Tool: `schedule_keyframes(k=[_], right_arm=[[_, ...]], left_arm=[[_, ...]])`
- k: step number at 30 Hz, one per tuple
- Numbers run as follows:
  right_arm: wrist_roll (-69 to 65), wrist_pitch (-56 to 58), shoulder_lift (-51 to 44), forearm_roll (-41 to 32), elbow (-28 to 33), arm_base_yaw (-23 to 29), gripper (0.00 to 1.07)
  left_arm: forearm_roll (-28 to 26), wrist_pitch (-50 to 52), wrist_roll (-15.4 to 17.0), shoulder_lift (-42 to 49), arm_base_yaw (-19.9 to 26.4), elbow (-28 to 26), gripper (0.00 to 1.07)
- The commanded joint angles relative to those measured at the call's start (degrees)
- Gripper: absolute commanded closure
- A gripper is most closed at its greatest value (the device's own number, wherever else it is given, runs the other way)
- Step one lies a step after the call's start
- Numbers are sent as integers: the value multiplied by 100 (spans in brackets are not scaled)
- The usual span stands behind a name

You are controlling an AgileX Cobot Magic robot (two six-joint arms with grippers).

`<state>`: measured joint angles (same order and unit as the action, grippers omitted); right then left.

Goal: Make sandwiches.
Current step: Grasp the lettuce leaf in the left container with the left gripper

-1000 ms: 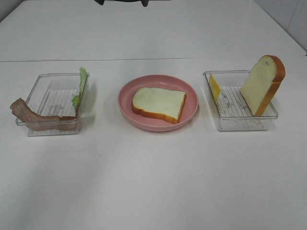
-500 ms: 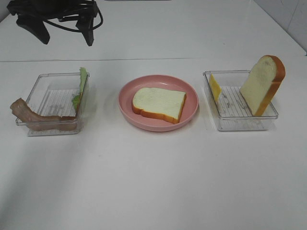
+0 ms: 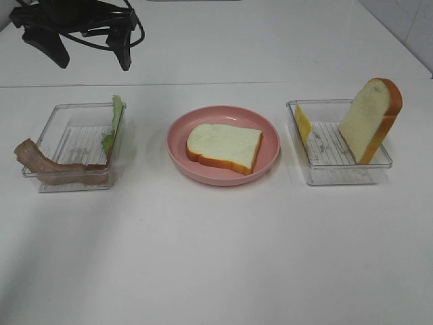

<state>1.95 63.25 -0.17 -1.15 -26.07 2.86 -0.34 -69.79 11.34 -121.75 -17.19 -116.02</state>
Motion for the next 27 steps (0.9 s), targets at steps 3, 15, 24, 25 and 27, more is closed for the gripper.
schedule_keyframes(k=[3,15,24,25,27], right_arm=[[52,-11,-206,-34,11,-23,27],[52,-11,-206,-34,11,-23,27],[52,-11,-206,-34,11,-23,27],[52,-11,-206,-34,11,-23,27],[52,-11,-206,-34,11,-23,27]], left_arm=[[-29,-315,86,-252,-6,52,17],[-11,132,401,-716,-6,52,17],[34,493,636,-1112,-6,46,17],[34,493,636,-1112,-6,46,17],[34,573,636,-1203,-6,52,17]])
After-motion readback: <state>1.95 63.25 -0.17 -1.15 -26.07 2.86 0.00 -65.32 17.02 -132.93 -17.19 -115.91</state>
